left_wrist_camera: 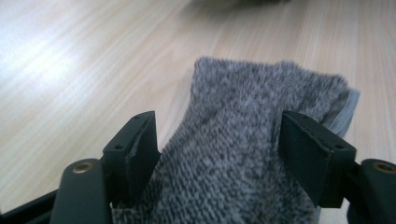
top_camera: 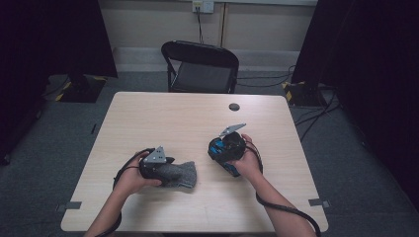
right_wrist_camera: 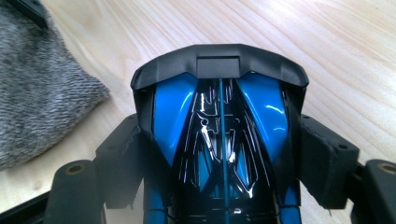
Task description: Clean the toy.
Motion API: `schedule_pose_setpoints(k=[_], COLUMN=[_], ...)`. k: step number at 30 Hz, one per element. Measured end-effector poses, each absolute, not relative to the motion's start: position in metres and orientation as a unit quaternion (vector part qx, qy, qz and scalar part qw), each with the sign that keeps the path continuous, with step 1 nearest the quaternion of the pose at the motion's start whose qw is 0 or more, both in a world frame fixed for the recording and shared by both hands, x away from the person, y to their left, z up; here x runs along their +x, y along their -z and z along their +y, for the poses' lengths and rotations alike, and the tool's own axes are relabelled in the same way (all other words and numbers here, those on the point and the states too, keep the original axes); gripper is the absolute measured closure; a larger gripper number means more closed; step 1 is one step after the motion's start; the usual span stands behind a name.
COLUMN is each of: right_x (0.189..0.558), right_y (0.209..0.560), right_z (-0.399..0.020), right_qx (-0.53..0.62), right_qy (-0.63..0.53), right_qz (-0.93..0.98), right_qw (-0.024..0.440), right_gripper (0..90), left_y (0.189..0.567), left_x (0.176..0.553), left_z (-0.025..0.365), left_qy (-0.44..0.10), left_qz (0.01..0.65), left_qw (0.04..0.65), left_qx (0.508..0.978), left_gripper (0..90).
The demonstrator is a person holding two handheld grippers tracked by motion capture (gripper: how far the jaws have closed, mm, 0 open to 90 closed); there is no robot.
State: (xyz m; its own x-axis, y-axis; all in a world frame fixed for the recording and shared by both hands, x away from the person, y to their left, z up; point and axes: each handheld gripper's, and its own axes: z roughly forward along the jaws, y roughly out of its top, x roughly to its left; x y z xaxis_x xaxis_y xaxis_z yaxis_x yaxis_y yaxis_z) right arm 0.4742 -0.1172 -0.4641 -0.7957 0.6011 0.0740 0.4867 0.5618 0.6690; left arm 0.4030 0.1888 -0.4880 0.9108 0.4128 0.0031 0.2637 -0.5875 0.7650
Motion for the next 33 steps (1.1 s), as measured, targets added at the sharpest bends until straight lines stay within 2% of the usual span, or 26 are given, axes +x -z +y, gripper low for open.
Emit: schedule_pose_setpoints(k=[5, 11, 22, 24, 25, 27, 30, 32, 33], right_x=[0.472, 0.467, 0.466, 0.466, 0.465, 0.464, 0.463, 0.463, 0.462], right_y=[0.456, 0.455, 0.451, 0.451, 0.451, 0.451, 0.451, 0.450, 0.449], right_z=[-0.116, -0.117, -0.120, -0.120, -0.121, -0.121, -0.122, -0.122, -0.122], right_qx=[0.304, 0.298, 0.288, 0.288, 0.288, 0.287, 0.285, 0.283, 0.280], right_qy=[-0.357, -0.359, -0.362, -0.365, -0.365, -0.362, -0.362, -0.363, -0.363], right_qz=[0.880, 0.881, 0.884, 0.883, 0.883, 0.884, 0.885, 0.885, 0.887], right_qw=[0.078, 0.074, 0.070, 0.069, 0.068, 0.067, 0.067, 0.067, 0.064], right_gripper=[25.8, 25.7, 25.7, 25.7, 25.7, 25.8, 25.7, 25.8, 25.8], left_y=[0.491, 0.482, 0.483, 0.485, 0.487, 0.486, 0.481, 0.479, 0.475], left_x=[0.403, 0.400, 0.380, 0.377, 0.376, 0.375, 0.376, 0.378, 0.384], left_z=[0.190, 0.198, 0.219, 0.219, 0.218, 0.215, 0.207, 0.206, 0.205], left_qy=[-0.084, -0.081, -0.078, -0.088, -0.080, -0.073, -0.069, -0.067, -0.085], left_qz=[0.194, 0.191, 0.205, 0.205, 0.215, 0.218, 0.244, 0.257, 0.278], left_qw=[0.410, 0.417, 0.393, 0.385, 0.382, 0.373, 0.351, 0.354, 0.376], left_qx=[0.887, 0.885, 0.893, 0.896, 0.895, 0.899, 0.901, 0.897, 0.880], left_gripper=[32.8, 41.3, 38.2, 45.5, 54.3, 65.7, 73.1, 74.9, 75.4])
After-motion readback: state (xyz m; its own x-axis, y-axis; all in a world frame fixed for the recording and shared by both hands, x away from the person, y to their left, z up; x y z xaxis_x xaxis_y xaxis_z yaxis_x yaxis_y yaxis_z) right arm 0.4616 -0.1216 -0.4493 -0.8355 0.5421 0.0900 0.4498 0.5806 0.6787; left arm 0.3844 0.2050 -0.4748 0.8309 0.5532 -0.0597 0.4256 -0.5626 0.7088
